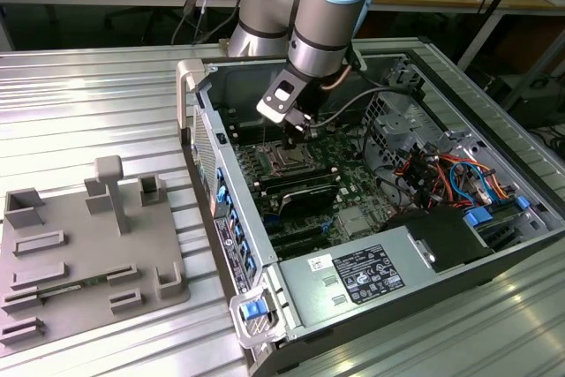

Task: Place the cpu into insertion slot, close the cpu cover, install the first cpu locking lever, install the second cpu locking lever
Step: 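Install the first cpu locking lever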

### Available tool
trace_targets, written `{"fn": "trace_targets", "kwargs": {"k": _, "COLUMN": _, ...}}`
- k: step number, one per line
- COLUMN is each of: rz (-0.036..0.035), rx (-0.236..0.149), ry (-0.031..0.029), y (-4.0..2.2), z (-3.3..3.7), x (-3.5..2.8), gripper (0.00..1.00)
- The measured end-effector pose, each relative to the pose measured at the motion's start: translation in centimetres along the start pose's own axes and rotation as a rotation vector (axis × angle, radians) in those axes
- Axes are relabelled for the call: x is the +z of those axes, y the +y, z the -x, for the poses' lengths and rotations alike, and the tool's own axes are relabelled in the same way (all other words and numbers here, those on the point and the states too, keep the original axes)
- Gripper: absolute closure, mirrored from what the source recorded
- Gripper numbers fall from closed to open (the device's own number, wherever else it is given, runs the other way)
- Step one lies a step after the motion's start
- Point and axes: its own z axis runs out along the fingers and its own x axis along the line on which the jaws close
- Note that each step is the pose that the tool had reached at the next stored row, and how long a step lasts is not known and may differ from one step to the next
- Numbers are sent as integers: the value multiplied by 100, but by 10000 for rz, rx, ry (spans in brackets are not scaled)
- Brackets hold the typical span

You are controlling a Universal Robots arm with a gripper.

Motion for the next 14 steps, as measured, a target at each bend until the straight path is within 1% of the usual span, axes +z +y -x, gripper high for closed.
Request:
{"fn": "trace_targets", "kwargs": {"k": 2, "rz": -1, "rx": 0, "ry": -1, "y": 1, "z": -1, "x": -46, "gripper": 89}}
{"fn": "trace_targets", "kwargs": {"k": 4, "rz": 1, "rx": 0, "ry": 0, "y": 2, "z": -2, "x": -79, "gripper": 89}}
{"fn": "trace_targets", "kwargs": {"k": 6, "rz": 0, "rx": 1, "ry": -1, "y": 4, "z": -2, "x": -140, "gripper": 89}}
{"fn": "trace_targets", "kwargs": {"k": 8, "rz": 0, "rx": 0, "ry": 0, "y": 6, "z": -4, "x": -222, "gripper": 89}}
{"fn": "trace_targets", "kwargs": {"k": 9, "rz": 0, "rx": 0, "ry": -1, "y": 7, "z": -5, "x": -250, "gripper": 89}}
{"fn": "trace_targets", "kwargs": {"k": 12, "rz": 0, "rx": -8, "ry": 1, "y": 8, "z": -6, "x": -307, "gripper": 89}}
{"fn": "trace_targets", "kwargs": {"k": 14, "rz": -1, "rx": -69, "ry": 2, "y": 8, "z": -6, "x": -307, "gripper": 89}}
